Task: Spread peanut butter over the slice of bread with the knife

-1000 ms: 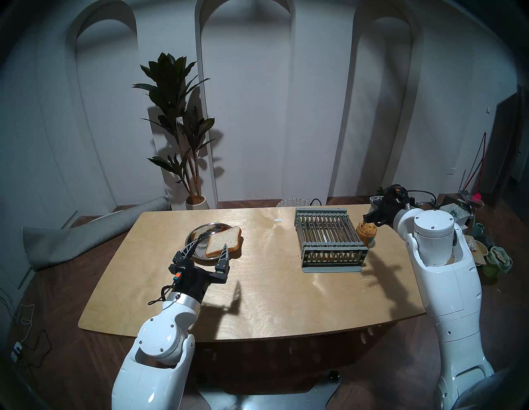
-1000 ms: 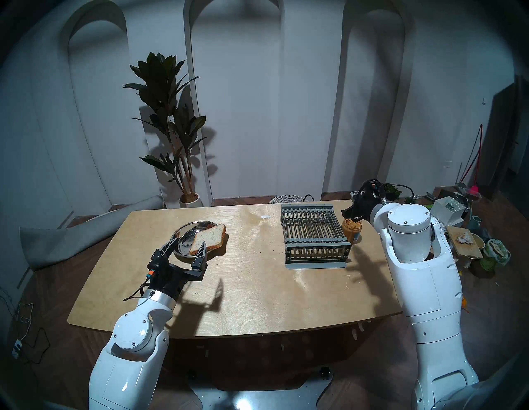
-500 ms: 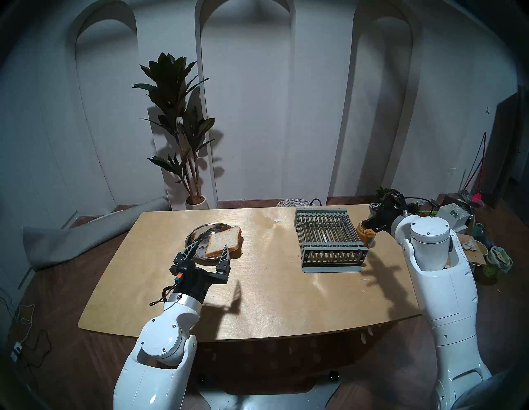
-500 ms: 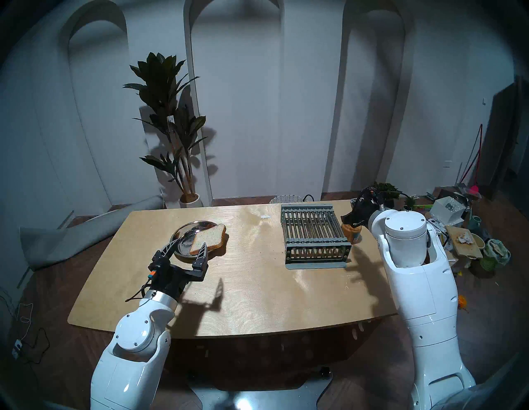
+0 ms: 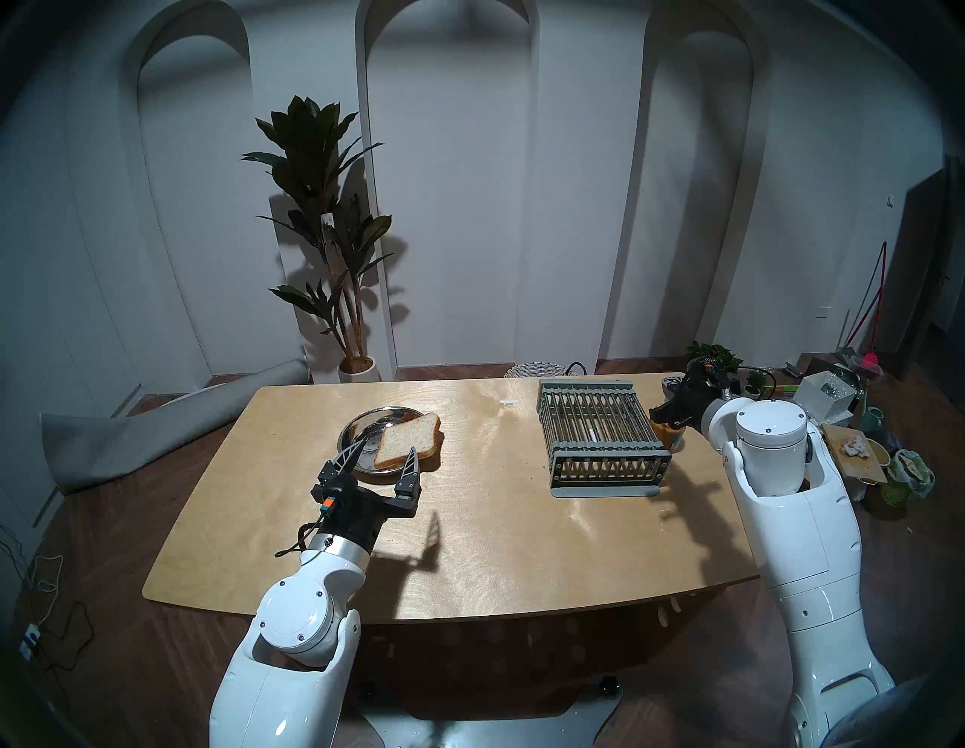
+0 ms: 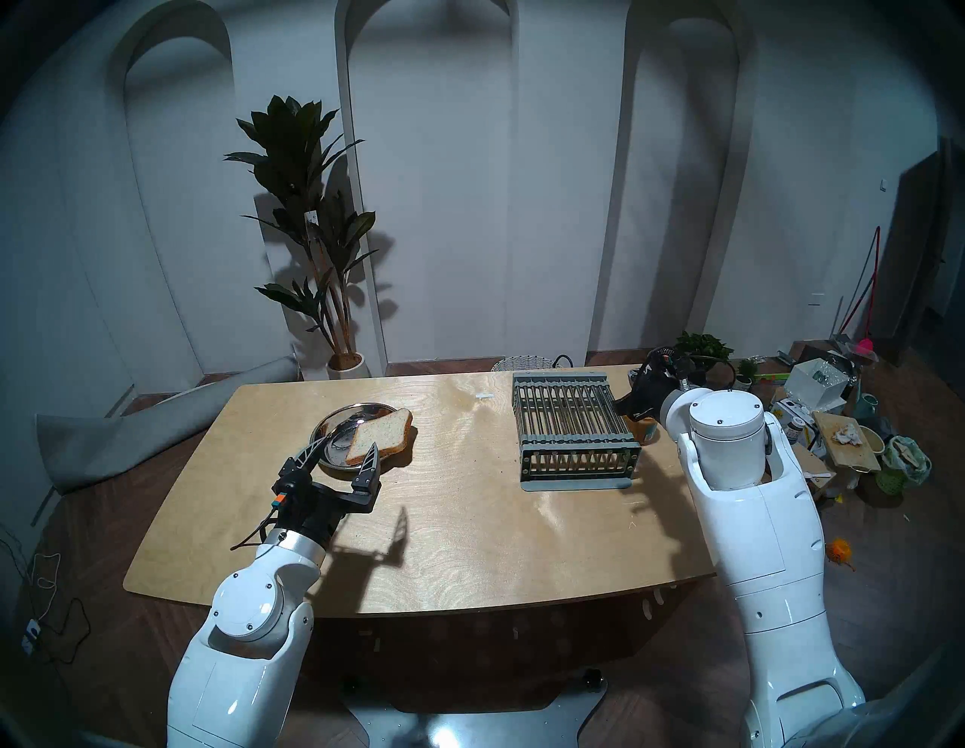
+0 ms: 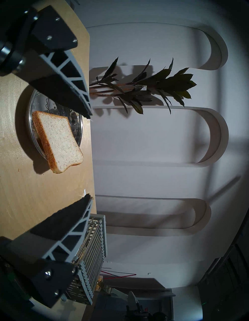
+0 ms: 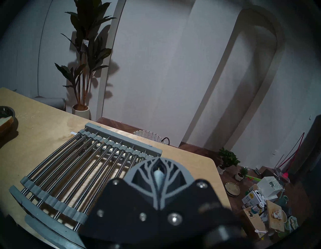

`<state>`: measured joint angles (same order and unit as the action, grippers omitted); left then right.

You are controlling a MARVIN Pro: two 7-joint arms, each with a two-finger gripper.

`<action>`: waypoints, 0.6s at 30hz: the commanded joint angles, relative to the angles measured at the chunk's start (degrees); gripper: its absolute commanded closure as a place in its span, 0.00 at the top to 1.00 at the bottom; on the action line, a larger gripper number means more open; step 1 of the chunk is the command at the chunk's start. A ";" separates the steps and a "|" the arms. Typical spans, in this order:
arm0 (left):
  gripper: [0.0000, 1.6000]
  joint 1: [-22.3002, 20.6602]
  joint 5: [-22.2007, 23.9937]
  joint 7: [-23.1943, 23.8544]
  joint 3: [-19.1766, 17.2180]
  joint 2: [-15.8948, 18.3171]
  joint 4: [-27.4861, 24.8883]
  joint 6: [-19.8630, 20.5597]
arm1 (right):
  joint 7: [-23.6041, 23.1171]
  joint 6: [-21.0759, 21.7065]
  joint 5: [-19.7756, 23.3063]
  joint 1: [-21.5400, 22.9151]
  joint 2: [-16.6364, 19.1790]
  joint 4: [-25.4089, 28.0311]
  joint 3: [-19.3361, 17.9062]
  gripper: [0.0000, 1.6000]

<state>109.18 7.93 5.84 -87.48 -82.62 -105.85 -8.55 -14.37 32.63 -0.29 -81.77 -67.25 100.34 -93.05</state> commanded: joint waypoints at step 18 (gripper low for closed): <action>1.00 -2.77 0.75 0.58 -0.23 0.03 0.62 0.58 | 1.97 -9.43 -4.23 2.09 1.95 -3.56 2.92 0.00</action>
<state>107.79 8.48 6.19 -87.48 -82.77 -104.64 -7.98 -12.90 29.37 -2.89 -79.90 -66.93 95.58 -90.72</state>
